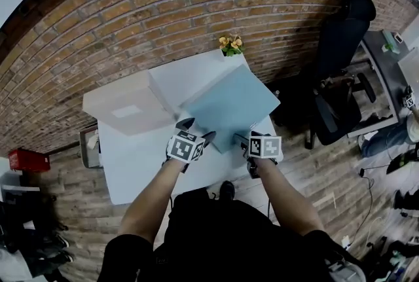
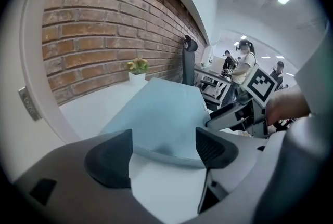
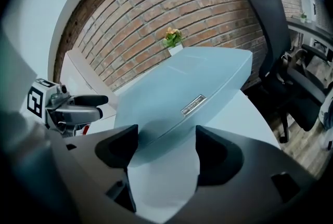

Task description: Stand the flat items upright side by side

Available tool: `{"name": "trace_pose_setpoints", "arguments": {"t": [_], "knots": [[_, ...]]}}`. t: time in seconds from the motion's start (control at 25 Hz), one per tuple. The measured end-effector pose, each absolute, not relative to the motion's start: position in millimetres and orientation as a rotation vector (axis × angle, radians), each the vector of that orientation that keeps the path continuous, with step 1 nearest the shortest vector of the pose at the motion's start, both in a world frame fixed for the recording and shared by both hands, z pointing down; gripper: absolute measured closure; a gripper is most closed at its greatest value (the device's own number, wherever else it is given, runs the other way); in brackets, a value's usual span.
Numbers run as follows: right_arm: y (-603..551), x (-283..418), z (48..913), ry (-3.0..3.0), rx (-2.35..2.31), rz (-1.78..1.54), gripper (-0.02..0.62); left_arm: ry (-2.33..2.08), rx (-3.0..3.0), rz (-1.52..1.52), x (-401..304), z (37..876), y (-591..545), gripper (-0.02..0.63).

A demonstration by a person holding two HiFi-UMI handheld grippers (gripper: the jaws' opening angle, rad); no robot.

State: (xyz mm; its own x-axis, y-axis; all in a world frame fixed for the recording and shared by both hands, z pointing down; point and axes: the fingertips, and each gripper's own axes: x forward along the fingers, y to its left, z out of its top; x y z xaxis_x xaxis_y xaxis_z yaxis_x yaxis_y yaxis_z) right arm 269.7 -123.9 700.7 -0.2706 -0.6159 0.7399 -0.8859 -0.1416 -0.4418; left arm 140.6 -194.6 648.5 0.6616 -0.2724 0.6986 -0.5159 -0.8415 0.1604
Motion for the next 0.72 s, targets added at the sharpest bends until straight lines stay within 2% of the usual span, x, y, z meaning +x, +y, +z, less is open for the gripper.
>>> {"name": "trace_pose_setpoints", "arguments": {"t": [0.4, 0.6, 0.72], "knots": [[-117, 277, 700, -1.791, 1.72, 1.37, 0.209, -0.596, 2.627, 0.945, 141, 631, -226, 0.21], [-117, 278, 696, -1.814, 1.729, 1.34, 0.271, -0.561, 2.606, 0.966, 155, 643, -229, 0.209], [-116, 283, 697, -1.807, 1.736, 1.358, 0.269, -0.553, 2.596, 0.983, 157, 649, -228, 0.209]]}}
